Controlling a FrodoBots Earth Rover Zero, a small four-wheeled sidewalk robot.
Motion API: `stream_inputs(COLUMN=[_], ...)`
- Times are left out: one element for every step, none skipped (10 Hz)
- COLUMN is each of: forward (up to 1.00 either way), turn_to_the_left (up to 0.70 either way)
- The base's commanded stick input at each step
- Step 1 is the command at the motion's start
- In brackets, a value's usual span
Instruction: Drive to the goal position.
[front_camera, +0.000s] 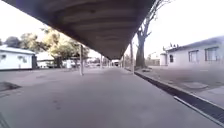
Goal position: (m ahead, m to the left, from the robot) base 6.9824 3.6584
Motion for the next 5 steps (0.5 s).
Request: stream_inputs(forward=[0.70,0.70,0.70,0.70,0.70], turn_to_the_left=[0.00,0.00,0.00,0.00,0.00])
